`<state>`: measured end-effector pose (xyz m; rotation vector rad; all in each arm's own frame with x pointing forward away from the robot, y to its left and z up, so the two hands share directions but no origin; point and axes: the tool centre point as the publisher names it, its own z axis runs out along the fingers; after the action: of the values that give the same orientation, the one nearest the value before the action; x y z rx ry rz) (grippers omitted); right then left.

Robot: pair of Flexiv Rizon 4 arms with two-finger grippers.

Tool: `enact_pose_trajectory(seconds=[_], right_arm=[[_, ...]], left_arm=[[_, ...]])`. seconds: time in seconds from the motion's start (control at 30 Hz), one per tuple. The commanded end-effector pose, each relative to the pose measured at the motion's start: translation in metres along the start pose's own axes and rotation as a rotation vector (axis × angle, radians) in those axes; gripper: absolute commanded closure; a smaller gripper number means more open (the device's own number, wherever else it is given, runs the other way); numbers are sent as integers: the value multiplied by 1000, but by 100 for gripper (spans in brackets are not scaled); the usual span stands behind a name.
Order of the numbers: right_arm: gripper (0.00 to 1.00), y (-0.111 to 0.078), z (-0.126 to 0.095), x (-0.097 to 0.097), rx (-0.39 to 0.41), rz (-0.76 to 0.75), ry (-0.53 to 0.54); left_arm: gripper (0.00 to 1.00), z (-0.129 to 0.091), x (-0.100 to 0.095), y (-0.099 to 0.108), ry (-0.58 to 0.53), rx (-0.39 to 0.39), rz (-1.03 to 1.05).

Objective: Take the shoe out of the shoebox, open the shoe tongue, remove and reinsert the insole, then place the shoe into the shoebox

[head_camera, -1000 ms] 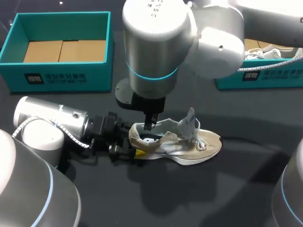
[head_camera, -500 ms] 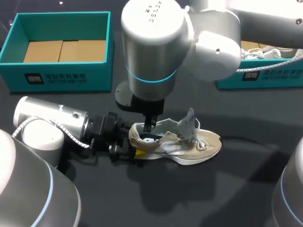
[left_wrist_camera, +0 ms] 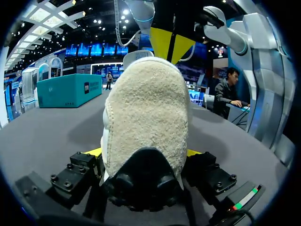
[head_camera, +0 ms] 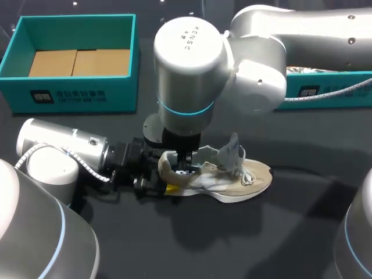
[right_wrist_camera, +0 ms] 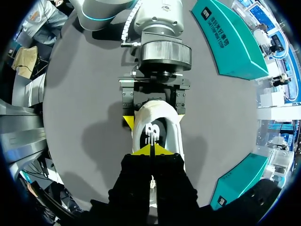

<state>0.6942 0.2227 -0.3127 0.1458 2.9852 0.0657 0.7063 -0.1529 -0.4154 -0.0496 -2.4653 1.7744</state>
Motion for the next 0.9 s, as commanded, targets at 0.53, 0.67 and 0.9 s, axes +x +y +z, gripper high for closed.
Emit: enact_pose_trajectory(seconds=[0.53,0.67,0.9], right_arm=[[100,-8,54,-8,-35,-27,-25],[100,-14,58,-12,-27,-18,-34],[100,-26,62,-17,-1,8,-35]], left_arm=[[100,-2,3,3,-2,0,0],[100,-2,3,3,-2,0,0],[100,-2,3,3,-2,0,0]])
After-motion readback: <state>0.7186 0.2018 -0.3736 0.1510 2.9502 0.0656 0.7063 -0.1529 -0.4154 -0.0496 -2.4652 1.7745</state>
